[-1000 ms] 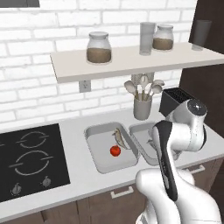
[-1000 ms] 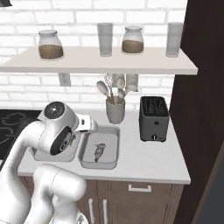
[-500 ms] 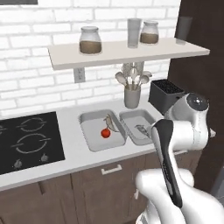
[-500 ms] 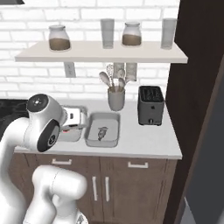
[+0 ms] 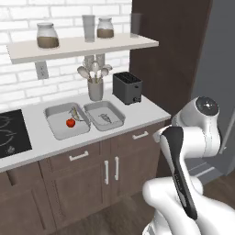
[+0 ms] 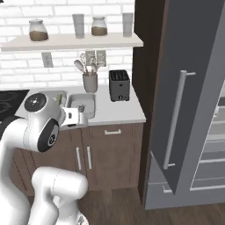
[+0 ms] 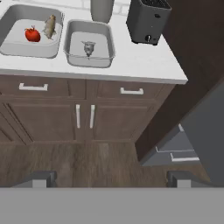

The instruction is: Place one tomato and one fish in each tupperware on the nearby counter, to pack two identical lunches.

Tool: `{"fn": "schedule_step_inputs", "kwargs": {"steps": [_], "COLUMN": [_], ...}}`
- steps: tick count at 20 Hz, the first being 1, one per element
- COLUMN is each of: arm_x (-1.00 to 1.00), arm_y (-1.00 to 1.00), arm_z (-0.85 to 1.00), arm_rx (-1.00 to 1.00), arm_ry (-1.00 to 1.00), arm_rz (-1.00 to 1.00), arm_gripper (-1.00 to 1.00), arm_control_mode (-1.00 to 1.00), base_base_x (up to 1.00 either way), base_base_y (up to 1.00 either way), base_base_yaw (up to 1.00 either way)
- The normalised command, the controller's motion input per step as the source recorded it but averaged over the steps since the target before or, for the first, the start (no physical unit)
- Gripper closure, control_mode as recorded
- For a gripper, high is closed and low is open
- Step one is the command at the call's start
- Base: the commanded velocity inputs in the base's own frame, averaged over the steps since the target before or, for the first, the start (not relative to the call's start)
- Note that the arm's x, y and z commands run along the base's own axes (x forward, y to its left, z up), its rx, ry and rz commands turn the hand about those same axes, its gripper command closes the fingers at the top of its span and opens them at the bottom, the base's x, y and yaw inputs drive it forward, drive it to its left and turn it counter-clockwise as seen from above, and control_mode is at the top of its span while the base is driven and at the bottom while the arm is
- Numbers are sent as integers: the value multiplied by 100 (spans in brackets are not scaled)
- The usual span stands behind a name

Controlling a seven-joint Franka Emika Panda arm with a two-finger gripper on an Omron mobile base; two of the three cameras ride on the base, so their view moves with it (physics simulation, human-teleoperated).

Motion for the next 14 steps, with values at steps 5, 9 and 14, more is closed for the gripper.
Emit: {"fn": "schedule_step_inputs", "kwargs": {"steps": [5,9,14], "arm_x": [0,0,0], "arm_y": [0,0,0], "arm_z": [0,0,0], "arm_rx": [0,0,0], "arm_ry": [0,0,0], "arm_rz": [0,0,0], "arm_gripper": [-100,-100,-100], "arm_control_mode": [100,100,100], "base_base_x": [-8,15,46], "base_base_y": [-12,-30,-11], "base_base_yaw": [-57,-68,-76]}}
